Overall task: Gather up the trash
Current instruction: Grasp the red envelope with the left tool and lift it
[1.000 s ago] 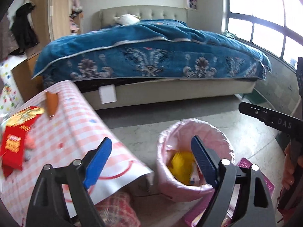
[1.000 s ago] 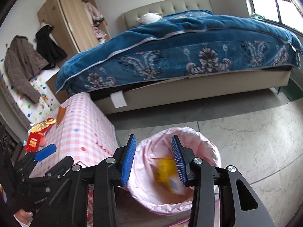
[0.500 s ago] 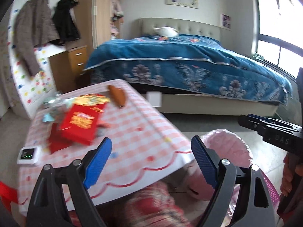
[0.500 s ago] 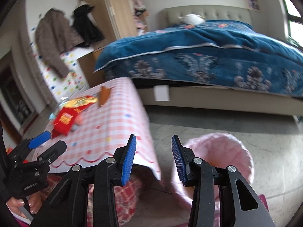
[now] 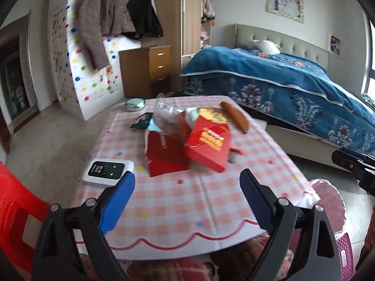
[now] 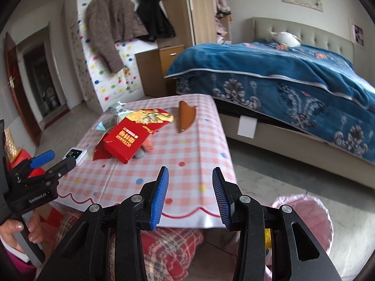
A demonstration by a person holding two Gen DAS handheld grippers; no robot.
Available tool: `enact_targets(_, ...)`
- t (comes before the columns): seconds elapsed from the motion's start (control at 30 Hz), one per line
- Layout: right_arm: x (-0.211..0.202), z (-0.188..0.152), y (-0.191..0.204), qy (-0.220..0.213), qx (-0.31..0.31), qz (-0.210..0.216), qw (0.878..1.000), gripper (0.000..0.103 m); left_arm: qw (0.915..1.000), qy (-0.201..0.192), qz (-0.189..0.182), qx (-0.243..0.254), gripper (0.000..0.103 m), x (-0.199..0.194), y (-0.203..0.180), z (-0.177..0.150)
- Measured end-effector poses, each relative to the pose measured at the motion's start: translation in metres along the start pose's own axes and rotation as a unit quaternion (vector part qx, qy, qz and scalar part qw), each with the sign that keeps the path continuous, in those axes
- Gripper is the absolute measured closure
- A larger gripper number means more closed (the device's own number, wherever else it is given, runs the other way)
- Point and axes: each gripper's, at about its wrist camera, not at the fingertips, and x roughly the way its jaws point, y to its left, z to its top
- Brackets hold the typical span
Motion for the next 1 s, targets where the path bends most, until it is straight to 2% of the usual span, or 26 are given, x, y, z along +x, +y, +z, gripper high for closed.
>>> enact_targets(0.23, 0.037, 0.011, 0.012, 0.011, -0.016, 0.009, 1.0, 0.062, 0.9996, 0.025, -0.008, -0.005, 0.015, 0.04, 0.005, 0.011)
enact_targets(0.43, 0.063, 0.017, 0.005, 0.022, -0.006, 0.011, 1.0, 0.062, 0.9986, 0.048, -0.018, 0.017, 0.015, 0.083, -0.014, 0.027)
enact_targets(0.63, 0.078, 0.015, -0.008, 0.033, 0.006, 0.008, 0.999, 0.062, 0.9964, 0.078, -0.027, 0.019, 0.023, 0.12, -0.023, 0.034)
enact_targets(0.83, 0.083, 0.011, -0.015, 0.043, 0.013, 0.007, 0.999, 0.062, 0.9939, 0.102, -0.041, 0.013, 0.043, 0.134, -0.026, 0.035)
enact_targets(1.0, 0.078, 0.009, -0.014, 0.041, 0.013, 0.007, 0.999, 0.062, 0.9957, 0.083, -0.032, 0.025, 0.072, 0.115, -0.03, 0.035)
